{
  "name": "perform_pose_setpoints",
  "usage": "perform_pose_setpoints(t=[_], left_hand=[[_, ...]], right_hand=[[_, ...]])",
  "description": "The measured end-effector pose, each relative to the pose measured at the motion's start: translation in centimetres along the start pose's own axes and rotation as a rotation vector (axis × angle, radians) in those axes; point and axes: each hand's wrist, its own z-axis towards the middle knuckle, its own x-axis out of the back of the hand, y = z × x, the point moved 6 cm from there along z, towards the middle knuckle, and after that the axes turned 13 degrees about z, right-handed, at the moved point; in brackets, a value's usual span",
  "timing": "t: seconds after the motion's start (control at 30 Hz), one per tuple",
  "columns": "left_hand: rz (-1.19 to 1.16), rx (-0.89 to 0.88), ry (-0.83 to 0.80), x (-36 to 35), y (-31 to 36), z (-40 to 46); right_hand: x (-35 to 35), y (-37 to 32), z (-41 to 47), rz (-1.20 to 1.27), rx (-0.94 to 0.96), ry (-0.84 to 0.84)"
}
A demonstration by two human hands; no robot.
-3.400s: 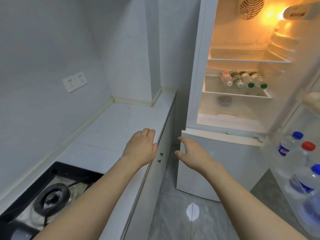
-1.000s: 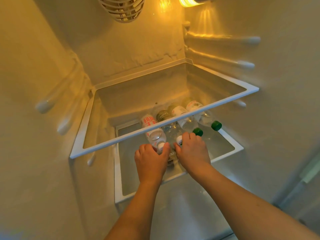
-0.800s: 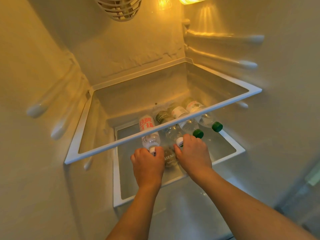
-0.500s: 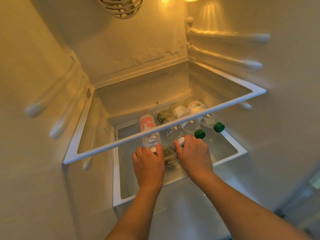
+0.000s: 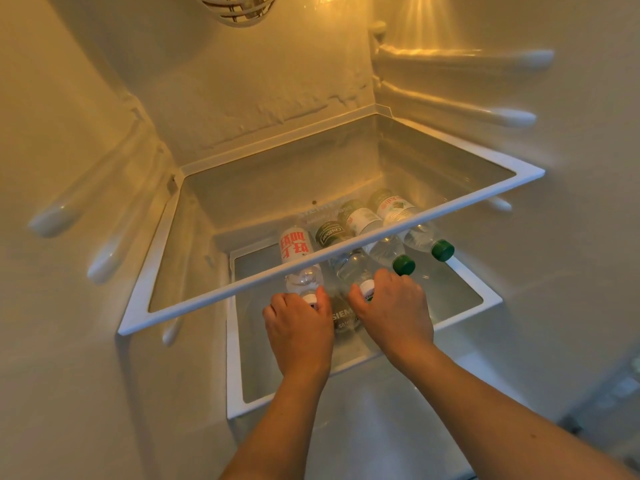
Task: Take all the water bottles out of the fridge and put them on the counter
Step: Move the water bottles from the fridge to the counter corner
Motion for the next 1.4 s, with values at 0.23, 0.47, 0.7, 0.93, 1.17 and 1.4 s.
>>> perform_pose_setpoints(t=[0.23, 0.47, 0.7, 0.93, 1.17, 1.4], left_hand=[[0.01, -0.014, 0.018, 0.4, 0.2, 0.1], [-0.083, 0.077, -0.047, 2.6, -0.9, -1.8], [-0.353, 0.203, -0.048, 8.7, -3.0, -7.2], [-0.635, 0.401, -0.119, 13.6, -4.2, -10.1], [-0.384, 0.143, -0.029, 19.7, -4.1, -9.8], [-0.111, -0.025, -0.007, 24.0, -3.5, -9.8]], right_hand=[[0.1, 0.0, 0.2, 0.001, 0.007, 0.032], [3.0, 0.0, -2.1, 0.319, -0.115, 0.009], [10.5, -2.0, -6.7, 0.615, -0.126, 0.171], [14.8, -3.8, -8.7, 0.818, -0.212, 0.271], [18.5, -7.9, -8.4, 0.689, -0.023, 0.162], [21.7, -11.7, -8.7, 0.446, 0.167, -0.067]])
